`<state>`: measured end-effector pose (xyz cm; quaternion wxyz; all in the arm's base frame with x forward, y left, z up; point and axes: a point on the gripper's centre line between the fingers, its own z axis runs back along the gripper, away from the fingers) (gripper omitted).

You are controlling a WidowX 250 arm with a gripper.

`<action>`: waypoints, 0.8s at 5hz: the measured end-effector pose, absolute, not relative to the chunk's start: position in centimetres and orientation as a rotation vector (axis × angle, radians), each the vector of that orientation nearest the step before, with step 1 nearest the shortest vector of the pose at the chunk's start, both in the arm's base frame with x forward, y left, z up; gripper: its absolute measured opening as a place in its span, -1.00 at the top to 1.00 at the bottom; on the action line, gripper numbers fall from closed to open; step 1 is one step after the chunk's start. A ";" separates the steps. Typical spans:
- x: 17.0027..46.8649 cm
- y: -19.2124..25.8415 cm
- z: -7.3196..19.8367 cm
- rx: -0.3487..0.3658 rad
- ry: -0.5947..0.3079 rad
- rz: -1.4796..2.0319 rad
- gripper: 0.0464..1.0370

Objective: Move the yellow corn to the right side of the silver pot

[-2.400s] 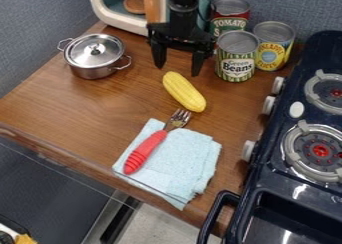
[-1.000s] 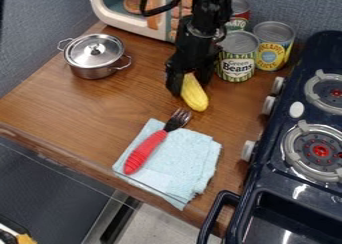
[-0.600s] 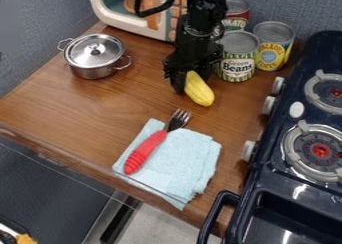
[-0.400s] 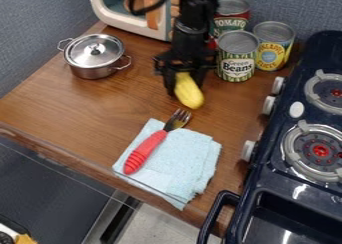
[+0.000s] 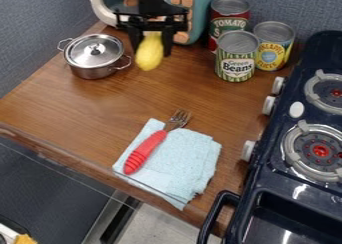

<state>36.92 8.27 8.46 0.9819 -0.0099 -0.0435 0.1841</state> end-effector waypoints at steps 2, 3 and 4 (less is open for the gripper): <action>36.3 11.0 9.6 -0.063 -0.086 0.129 -0.17; 36.4 12.4 8.7 -0.020 -0.006 0.054 -0.17; 36.0 14.2 7.3 -0.027 0.077 0.074 -0.17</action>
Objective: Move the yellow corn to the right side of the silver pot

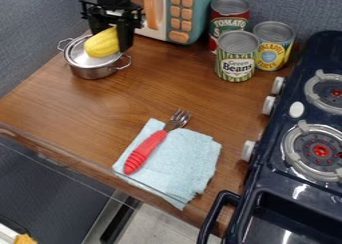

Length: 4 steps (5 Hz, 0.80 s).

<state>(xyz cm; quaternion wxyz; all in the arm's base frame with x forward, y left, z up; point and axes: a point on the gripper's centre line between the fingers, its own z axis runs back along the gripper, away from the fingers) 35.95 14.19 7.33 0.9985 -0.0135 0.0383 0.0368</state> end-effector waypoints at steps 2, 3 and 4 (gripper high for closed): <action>36.1 13.9 6.9 -0.030 0.066 0.003 -0.17; 34.8 12.7 5.8 -0.057 0.086 -0.042 -0.17; 33.7 11.9 6.6 -0.065 0.039 -0.076 -0.17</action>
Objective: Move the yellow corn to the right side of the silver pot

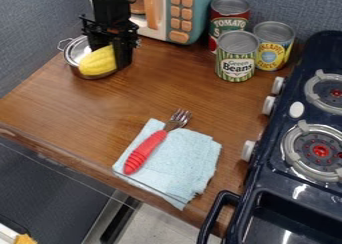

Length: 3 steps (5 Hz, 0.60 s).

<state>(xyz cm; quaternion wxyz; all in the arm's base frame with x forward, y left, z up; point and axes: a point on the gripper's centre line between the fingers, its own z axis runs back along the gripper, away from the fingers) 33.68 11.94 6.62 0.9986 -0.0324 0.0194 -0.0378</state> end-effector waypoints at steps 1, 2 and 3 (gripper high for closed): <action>33.3 11.7 5.7 -0.073 0.010 -0.095 -0.17; 33.4 12.0 5.7 -0.058 0.004 -0.087 -0.17; 33.6 12.2 5.4 -0.045 -0.016 -0.112 -0.17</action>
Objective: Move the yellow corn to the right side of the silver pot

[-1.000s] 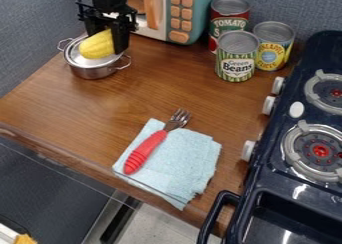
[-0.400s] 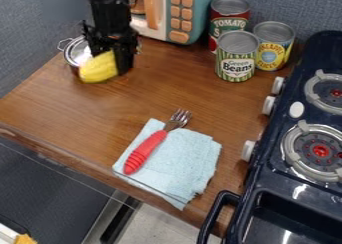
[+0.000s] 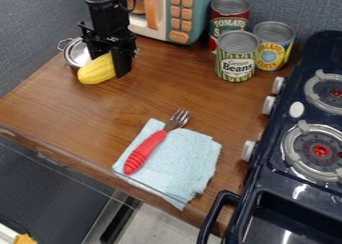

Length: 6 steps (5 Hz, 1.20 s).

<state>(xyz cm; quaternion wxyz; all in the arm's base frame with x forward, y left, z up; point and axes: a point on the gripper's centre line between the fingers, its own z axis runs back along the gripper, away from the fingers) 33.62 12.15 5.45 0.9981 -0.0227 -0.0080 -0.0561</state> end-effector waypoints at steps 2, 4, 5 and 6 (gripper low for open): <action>34.7 12.0 2.7 0.036 0.099 -0.117 -0.17; 34.3 11.6 1.5 0.023 0.167 -0.110 -0.17; 34.4 11.3 1.5 0.023 0.166 -0.118 -0.17; 34.5 11.0 1.3 0.008 0.149 -0.138 -0.17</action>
